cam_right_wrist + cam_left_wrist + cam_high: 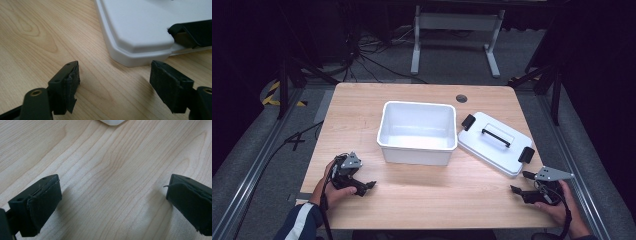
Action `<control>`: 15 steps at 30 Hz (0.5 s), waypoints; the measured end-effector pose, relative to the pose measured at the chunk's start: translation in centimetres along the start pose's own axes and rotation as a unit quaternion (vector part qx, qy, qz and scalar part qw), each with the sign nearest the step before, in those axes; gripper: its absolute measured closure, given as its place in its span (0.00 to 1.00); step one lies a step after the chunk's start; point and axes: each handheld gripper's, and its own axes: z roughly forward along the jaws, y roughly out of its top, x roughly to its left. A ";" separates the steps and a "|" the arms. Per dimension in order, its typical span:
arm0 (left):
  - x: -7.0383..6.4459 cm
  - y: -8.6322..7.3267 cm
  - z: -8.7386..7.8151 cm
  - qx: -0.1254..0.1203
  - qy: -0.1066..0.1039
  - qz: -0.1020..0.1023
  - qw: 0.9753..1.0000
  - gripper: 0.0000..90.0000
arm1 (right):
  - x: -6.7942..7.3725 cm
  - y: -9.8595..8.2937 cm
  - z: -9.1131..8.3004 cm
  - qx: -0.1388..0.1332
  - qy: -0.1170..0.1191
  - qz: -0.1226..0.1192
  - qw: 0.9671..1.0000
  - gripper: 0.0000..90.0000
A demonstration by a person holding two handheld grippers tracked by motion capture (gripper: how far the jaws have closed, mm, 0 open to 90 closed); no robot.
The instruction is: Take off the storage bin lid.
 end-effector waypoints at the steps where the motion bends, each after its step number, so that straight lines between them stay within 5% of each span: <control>1: 0.0 0.0 0.0 0.000 -0.001 0.000 1.000 0.00 | 0.0 0.0 0.0 0.002 0.000 0.003 1.000 0.25; 15: 0.0 0.0 0.0 0.001 0.002 -0.001 1.000 0.00 | -0.2 0.1 0.2 0.007 0.006 0.020 1.000 0.22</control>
